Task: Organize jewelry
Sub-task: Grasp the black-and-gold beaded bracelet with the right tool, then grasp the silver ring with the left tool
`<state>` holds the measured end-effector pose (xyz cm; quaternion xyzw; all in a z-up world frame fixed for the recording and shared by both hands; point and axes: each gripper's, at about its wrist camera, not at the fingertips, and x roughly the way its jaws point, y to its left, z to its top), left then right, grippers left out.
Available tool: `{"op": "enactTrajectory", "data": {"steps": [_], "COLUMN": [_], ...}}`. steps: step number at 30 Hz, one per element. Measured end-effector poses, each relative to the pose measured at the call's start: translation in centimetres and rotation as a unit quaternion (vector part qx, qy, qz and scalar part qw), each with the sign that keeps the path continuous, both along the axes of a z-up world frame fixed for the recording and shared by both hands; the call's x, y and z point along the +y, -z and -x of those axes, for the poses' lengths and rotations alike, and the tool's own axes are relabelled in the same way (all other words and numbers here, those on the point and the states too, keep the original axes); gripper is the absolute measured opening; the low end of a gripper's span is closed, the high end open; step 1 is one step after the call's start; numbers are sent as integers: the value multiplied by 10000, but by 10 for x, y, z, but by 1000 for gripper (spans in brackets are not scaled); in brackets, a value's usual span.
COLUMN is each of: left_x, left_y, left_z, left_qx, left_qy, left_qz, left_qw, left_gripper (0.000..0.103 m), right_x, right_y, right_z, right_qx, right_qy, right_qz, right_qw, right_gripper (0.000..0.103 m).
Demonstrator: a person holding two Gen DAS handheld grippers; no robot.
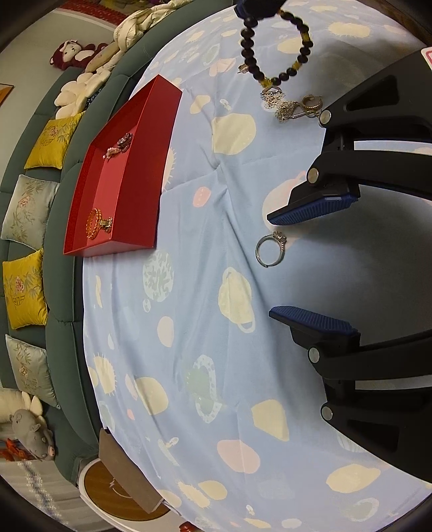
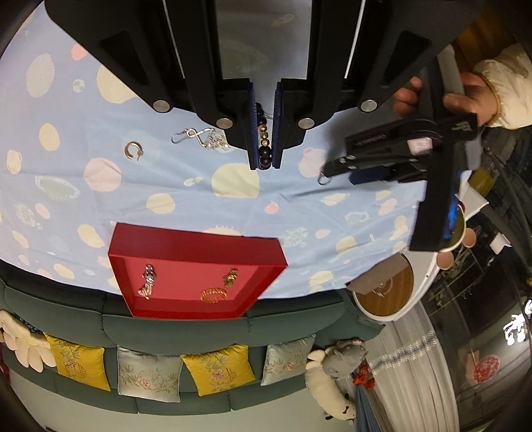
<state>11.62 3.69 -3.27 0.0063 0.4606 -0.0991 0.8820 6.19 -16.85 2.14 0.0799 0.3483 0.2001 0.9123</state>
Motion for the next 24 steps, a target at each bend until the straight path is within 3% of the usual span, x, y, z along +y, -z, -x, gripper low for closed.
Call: {"op": "enactTrajectory", "data": {"steps": [5,10,17,24], "left_x": [-6,-8,-9,-11], "left_y": [2,1,-3,-26], "left_z": [-3,-4,-2,6], "left_qx": [-132,-124,-144,-326], "left_qy": [24,94,102,174], "left_qz": [-49,51,105,332], "left_qw": [9999,9999,9998,9988], "left_gripper": [47,20,19,18], "right_x": [-5,-11,-18,-26], "right_y": [-10,-4,-6,-14], "right_z": [1,-1,2,1], "right_qx": [-115,-27,-59,-173], "right_qy": [36,141,251,351], "right_qz": [-84,-62,-63,-87], "right_qw": [9999,9999,9996,9992], "right_gripper": [7,7,7,7]}}
